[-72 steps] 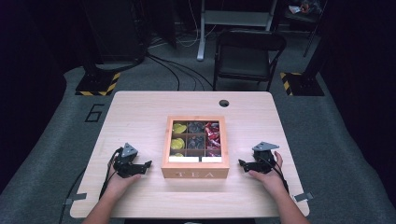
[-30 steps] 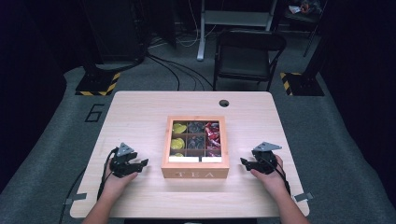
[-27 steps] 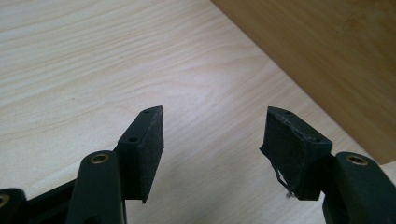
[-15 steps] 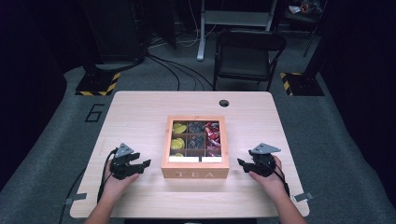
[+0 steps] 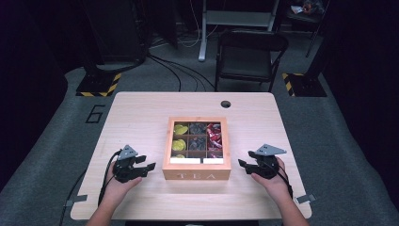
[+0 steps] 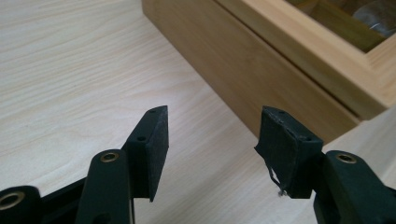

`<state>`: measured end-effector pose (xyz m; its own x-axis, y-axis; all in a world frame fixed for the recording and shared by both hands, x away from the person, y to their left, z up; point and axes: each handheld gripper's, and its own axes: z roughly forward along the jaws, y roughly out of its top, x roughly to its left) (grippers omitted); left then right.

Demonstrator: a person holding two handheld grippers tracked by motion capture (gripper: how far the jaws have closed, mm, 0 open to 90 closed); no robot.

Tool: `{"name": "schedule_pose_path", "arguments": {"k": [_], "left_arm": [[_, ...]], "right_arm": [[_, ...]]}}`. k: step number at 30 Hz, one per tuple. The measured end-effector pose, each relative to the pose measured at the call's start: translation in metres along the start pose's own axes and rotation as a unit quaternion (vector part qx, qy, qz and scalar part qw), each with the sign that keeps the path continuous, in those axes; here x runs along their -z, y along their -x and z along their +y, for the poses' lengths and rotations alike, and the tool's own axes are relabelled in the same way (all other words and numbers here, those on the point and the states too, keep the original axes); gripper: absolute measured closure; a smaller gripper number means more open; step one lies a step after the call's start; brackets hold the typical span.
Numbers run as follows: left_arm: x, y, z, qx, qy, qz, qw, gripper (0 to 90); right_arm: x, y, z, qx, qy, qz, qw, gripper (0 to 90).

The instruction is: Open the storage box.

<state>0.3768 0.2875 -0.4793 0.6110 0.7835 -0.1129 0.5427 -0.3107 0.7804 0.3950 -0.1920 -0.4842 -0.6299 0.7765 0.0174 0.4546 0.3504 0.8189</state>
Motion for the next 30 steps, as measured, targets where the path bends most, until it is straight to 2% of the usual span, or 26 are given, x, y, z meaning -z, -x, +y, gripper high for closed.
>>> {"name": "schedule_pose_path", "arguments": {"k": [4, 10, 13, 17, 20, 21, 22, 26, 30], "left_arm": [[0.003, 0.006, 0.004, -0.011, -0.001, -0.012, 0.9999, 46.1], [0.005, 0.013, 0.007, -0.023, -0.003, -0.029, 0.9993, 48.5], [0.006, 0.015, 0.008, -0.006, 0.0, -0.047, 0.9989, 50.4], [0.012, 0.021, 0.014, -0.024, 0.005, -0.042, 0.9988, 51.2], [0.016, 0.024, 0.014, -0.028, 0.004, -0.05, 0.9983, 51.1], [0.017, 0.026, 0.013, -0.024, 0.002, -0.056, 0.9981, 51.1], [0.017, 0.027, 0.013, -0.032, 0.0, -0.056, 0.9979, 51.1], [0.014, 0.03, 0.011, -0.038, 0.002, -0.056, 0.9977, 51.0], [0.01, 0.034, 0.01, -0.048, -0.008, -0.065, 0.9967, 51.0]], "right_arm": [[0.005, -0.005, 0.003, -0.001, -0.003, 0.002, 1.0, 43.2], [0.008, -0.007, 0.005, 0.014, -0.003, 0.002, 0.9999, 43.8], [0.01, -0.009, 0.006, 0.017, -0.002, 0.004, 0.9998, 43.7], [0.01, -0.011, 0.007, 0.016, 0.0, 0.005, 0.9999, 43.7], [0.011, -0.012, 0.008, 0.013, -0.001, 0.005, 0.9999, 43.6], [0.011, -0.012, 0.008, 0.017, -0.001, 0.006, 0.9998, 43.6], [0.011, -0.013, 0.008, 0.015, 0.0, 0.006, 0.9999, 43.6], [0.011, -0.013, 0.008, 0.015, 0.001, 0.007, 0.9999, 43.6], [0.011, -0.013, 0.008, 0.015, 0.001, 0.008, 0.9999, 43.6]]}}
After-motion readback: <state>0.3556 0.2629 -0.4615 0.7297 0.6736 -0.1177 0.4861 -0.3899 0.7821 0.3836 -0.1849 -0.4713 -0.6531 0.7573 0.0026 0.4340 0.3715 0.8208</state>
